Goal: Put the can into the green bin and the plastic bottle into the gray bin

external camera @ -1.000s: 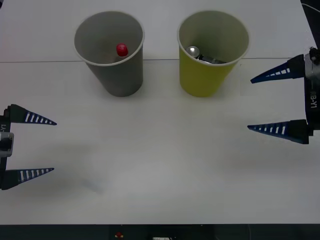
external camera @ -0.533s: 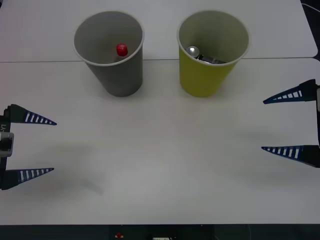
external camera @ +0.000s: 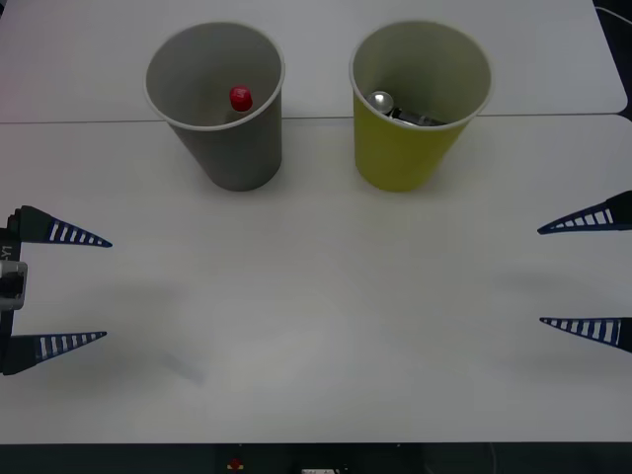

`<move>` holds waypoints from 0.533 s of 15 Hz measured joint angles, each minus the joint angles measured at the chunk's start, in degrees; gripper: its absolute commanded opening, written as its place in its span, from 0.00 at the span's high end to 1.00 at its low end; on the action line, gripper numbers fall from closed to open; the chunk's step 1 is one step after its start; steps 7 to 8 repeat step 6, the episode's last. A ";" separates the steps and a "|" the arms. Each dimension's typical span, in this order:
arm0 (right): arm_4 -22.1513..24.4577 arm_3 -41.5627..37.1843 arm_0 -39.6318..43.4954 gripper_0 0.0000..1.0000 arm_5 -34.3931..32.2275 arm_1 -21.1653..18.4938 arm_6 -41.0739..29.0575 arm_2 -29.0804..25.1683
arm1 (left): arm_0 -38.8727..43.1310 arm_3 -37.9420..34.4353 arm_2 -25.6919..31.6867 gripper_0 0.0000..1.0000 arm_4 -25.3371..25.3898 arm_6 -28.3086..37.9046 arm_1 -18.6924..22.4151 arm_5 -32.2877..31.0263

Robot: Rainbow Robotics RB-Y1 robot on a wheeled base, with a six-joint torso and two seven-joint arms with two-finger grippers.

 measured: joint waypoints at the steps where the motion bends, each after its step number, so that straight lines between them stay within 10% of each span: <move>1: 0.00 0.43 -0.02 0.00 0.02 0.00 0.47 0.01 | 0.00 0.00 0.00 0.00 0.00 0.00 0.00 0.00; 8: 0.00 0.99 -0.51 0.00 -0.04 -0.06 -0.12 0.00 | 0.00 0.00 0.00 0.00 0.00 0.00 0.00 0.00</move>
